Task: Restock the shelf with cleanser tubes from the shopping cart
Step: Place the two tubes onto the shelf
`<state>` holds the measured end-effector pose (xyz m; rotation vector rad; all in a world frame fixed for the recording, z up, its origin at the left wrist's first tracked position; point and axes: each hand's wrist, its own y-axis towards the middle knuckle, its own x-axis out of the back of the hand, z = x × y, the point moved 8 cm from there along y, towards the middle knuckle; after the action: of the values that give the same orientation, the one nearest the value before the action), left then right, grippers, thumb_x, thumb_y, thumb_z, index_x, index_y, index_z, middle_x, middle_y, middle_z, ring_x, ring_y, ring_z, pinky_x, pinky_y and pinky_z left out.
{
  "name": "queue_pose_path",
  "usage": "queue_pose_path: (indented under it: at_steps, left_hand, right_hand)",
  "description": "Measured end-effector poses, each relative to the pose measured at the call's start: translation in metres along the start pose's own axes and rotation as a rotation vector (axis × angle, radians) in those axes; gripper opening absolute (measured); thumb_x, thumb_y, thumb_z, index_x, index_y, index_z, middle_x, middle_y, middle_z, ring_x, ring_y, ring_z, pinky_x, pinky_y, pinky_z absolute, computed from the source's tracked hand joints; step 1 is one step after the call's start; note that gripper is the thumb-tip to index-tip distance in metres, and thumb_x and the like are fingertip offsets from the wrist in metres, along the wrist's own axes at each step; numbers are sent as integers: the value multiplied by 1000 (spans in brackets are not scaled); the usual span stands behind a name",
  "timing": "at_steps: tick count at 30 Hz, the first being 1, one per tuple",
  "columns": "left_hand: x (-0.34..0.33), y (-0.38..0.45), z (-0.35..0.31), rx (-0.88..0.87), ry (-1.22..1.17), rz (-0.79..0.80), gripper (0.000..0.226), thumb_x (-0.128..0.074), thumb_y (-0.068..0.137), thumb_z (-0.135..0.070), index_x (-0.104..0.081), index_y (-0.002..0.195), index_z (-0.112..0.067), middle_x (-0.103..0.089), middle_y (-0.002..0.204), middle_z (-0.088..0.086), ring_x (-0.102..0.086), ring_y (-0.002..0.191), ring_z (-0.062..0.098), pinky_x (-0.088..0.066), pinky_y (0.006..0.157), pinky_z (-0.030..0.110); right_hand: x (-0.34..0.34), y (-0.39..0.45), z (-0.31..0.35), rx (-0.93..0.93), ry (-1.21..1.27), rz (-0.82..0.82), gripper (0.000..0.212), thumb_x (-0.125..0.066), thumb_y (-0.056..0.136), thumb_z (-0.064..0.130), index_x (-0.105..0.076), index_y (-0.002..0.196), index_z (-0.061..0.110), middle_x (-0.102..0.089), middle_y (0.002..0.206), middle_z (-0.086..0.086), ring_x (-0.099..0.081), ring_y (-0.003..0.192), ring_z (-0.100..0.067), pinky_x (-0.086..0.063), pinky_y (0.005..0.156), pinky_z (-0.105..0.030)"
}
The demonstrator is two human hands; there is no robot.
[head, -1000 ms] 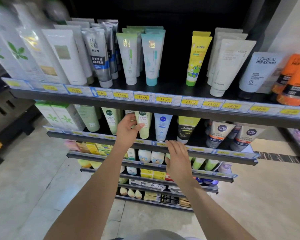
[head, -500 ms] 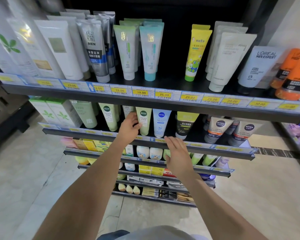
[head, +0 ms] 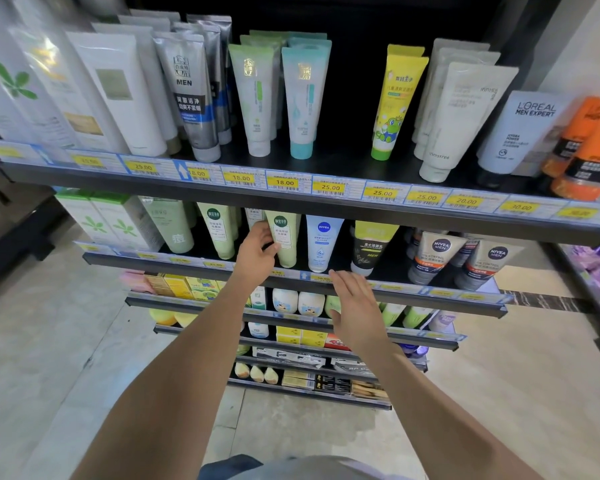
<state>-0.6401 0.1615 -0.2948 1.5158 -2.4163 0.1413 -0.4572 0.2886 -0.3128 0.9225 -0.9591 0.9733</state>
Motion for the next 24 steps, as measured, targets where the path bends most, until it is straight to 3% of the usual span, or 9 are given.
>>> queue_pose_path:
  at_steps: [6, 10, 18, 24]
  left_hand:
    - [-1, -5, 0, -21, -36, -49, 36, -52, 95, 8, -52, 126, -12, -61, 112, -12, -58, 107, 6, -44, 93, 12]
    - [0, -6, 4, -30, -18, -40, 39, -52, 96, 7, -51, 130, -12, -61, 119, -5, -58, 115, 12, -44, 103, 24]
    - [-3, -10, 4, 45, 18, -16, 44, -50, 96, 9, -47, 137, -6, -58, 122, -2, -55, 114, 10, -40, 106, 23]
    - [-1, -10, 3, 81, 78, 13, 45, -53, 96, 5, -46, 139, -8, -60, 132, 6, -56, 125, 17, -41, 112, 35]
  right_hand:
    - [1, -1, 1, -5, -9, 20, 79, -66, 91, 21, -21, 157, 16, -29, 159, -2, -18, 149, -22, 0, 122, -31]
    - [-3, -1, 3, -10, -42, 23, 84, -68, 89, 23, -19, 157, 14, -27, 159, -4, -17, 149, -23, 2, 122, -33]
    - [-4, -1, 3, -18, -66, 65, 86, -67, 90, 24, -15, 158, 14, -23, 161, -4, -13, 150, -24, 4, 123, -34]
    - [-3, 1, 4, -47, -55, 137, 86, -65, 92, 24, -11, 158, 16, -18, 163, -3, -7, 152, -23, 0, 125, -35]
